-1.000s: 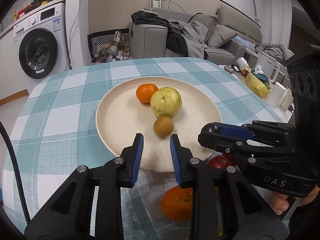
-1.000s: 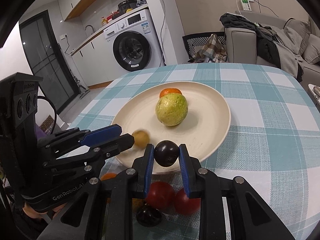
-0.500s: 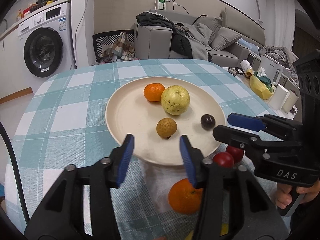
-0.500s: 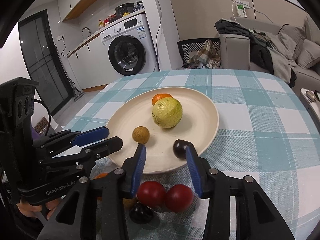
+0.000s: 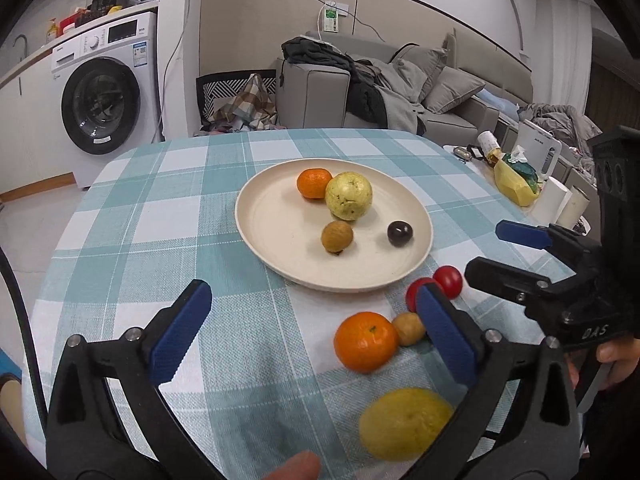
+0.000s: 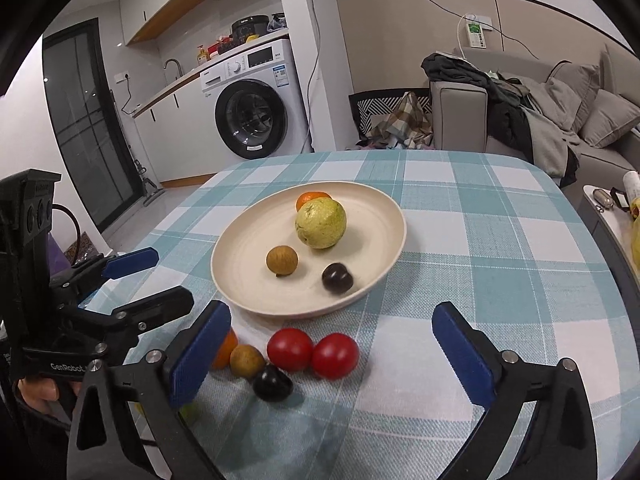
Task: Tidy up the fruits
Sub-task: 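Release the kiwi on the plate with the left tool while the right tool releases the plum, then withdraw both open tools from the plate toward the loose fruit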
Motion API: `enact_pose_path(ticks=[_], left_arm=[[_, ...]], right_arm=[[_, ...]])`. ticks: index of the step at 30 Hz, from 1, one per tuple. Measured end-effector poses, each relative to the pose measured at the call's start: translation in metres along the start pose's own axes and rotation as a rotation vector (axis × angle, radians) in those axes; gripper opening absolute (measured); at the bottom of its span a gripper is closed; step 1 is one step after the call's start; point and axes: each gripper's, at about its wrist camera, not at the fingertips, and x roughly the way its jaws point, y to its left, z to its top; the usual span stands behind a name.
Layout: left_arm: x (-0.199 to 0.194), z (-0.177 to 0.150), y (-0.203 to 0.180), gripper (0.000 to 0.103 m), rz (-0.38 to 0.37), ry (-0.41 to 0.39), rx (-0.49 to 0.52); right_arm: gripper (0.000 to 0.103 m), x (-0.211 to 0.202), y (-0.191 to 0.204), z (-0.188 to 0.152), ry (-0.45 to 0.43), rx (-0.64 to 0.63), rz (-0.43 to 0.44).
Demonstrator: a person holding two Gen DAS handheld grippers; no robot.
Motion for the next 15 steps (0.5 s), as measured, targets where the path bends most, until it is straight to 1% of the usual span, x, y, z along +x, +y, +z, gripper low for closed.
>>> enact_pose_path(ticks=[3, 8, 11, 15], left_arm=[[-0.005, -0.003, -0.008, 0.102, 0.001, 0.011, 0.019], [-0.005, -0.008, -0.017, 0.102, -0.008, 0.031, 0.034], [-0.003, -0.008, -0.018, 0.102, 0.001, 0.041, 0.035], [0.001, -0.009, -0.016, 0.102, -0.006, 0.056, 0.024]], right_arm=[[0.103, -0.003, 0.001, -0.005, 0.014, -0.011, -0.014], [0.103, -0.006, 0.002, -0.012, 0.039, -0.023, -0.008], [0.103, -0.005, 0.003, -0.015, 0.062, -0.032, -0.016], [0.103, -0.004, 0.002, -0.019, 0.089, -0.03, -0.014]])
